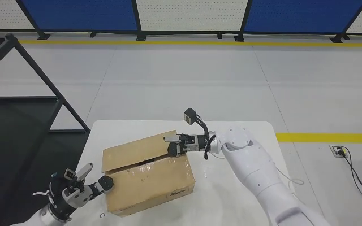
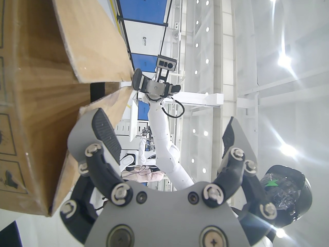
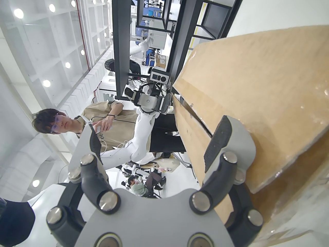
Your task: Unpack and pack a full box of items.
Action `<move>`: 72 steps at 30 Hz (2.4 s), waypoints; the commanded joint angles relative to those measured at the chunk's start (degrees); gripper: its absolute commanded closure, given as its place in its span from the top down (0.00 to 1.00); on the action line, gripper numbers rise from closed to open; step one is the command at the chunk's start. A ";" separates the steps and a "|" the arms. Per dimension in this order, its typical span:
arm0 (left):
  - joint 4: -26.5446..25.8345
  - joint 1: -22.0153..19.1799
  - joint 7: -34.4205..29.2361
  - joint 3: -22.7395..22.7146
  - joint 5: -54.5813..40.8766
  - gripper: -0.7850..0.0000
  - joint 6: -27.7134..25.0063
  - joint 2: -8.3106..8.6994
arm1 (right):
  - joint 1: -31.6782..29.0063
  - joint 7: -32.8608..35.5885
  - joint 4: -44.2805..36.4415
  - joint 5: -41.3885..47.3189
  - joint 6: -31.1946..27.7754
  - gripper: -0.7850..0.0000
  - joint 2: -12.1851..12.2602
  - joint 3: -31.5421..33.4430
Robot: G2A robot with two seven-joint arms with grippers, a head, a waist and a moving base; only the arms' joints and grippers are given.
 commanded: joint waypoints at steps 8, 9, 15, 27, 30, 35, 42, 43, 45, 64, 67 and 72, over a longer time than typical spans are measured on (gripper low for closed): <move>0.55 0.58 1.98 -0.79 -1.21 1.00 -1.19 -0.23 | -0.21 -2.26 0.97 -2.48 1.10 1.00 0.05 -0.72; 0.58 0.85 2.38 -1.15 -2.21 1.00 -1.40 -0.30 | -0.23 -2.35 1.01 -2.54 1.13 1.00 0.03 -0.76; 1.55 1.43 7.14 -3.91 -5.96 1.00 -1.93 -0.62 | -0.08 -2.29 1.52 -3.42 1.59 1.00 -0.16 -1.30; 2.76 -0.62 3.98 -1.23 -1.62 1.00 0.73 -0.49 | -0.04 -2.01 2.59 -3.72 0.76 1.00 -0.56 -1.80; 3.34 -1.75 4.22 0.01 -1.11 1.00 0.99 -0.57 | -0.29 -2.02 2.73 -3.37 0.36 1.00 -0.59 -1.67; 4.44 -2.97 4.54 1.25 0.04 1.00 1.35 -0.62 | -0.83 -2.41 2.58 -2.28 -1.56 1.00 -0.47 -0.95; 6.35 -4.08 4.75 1.71 0.88 1.00 1.55 -0.63 | -0.87 -1.79 2.74 -1.71 -2.83 1.00 0.30 0.39; 6.51 -4.22 4.71 1.78 0.92 1.00 1.56 -0.63 | -0.77 -2.17 2.81 -1.90 -3.08 1.00 0.49 0.63; 6.85 -4.44 4.68 1.88 1.07 1.00 1.59 -0.64 | -0.58 -2.88 2.94 -1.78 -4.01 1.00 1.04 1.55; 6.94 -5.48 2.64 2.73 2.29 1.00 2.02 -0.61 | -7.10 1.72 -7.63 -7.76 0.91 1.00 7.22 5.86; 7.46 -5.71 2.10 2.82 3.01 1.00 2.00 -0.54 | -8.08 2.93 -9.42 -7.15 1.30 1.00 7.39 5.76; 7.98 -6.08 1.82 2.86 3.67 1.00 1.92 -0.48 | -8.73 4.70 -10.92 -6.08 1.32 1.00 7.25 4.85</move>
